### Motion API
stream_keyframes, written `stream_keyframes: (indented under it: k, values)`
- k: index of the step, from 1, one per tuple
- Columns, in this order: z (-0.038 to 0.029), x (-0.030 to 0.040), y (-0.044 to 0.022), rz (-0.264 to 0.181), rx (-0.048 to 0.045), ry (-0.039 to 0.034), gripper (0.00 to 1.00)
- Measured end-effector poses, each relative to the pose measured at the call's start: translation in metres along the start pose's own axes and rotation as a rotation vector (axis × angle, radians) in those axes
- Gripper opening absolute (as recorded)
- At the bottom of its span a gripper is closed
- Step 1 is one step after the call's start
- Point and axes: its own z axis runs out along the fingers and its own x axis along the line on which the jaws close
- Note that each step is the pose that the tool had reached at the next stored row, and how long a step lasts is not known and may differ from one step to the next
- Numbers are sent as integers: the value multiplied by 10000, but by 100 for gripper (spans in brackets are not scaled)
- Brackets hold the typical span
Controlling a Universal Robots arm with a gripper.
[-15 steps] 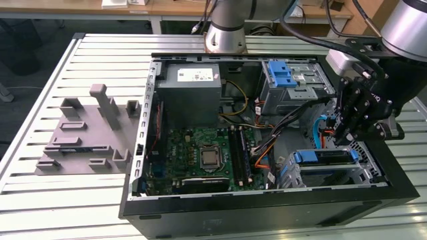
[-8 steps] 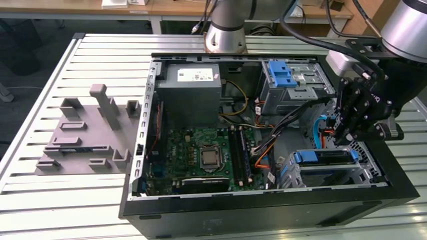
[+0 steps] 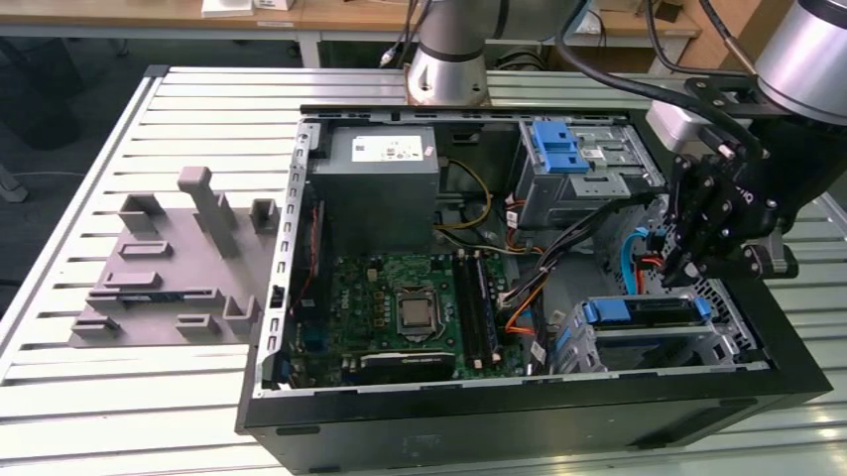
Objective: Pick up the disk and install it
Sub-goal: 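Insert the first disk wire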
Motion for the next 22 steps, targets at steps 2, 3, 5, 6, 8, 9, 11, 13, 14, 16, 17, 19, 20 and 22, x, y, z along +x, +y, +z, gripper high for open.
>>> stream_keyframes:
  k: [2, 3, 5, 6, 8, 9, 11, 13, 14, 16, 17, 19, 20, 22]
  values:
    - [4, 11, 1, 10, -1, 1, 16]
    - [8, 15, 2, 11, -1, 1, 16]
    - [19, 32, 3, 19, -1, 1, 16]
    - [24, 42, 8, 24, -2, 1, 16]
    - [30, 53, 24, 33, -3, -5, 16]
    - [29, 53, 24, 36, -18, -14, 16]
    - [31, 55, 23, 34, -171, -33, 16]
    - [35, 64, 21, 32, -311, -44, 16]
    - [42, 77, 21, 41, -324, -46, 16]
    - [61, 105, 20, 67, -327, -48, 16]
    - [68, 117, 18, 79, -327, -48, 16]
    - [75, 127, 11, 102, -332, -60, 16]
    - [75, 127, 6, 107, -333, -72, 16]
    - [76, 126, 1, 113, -336, -97, 16]
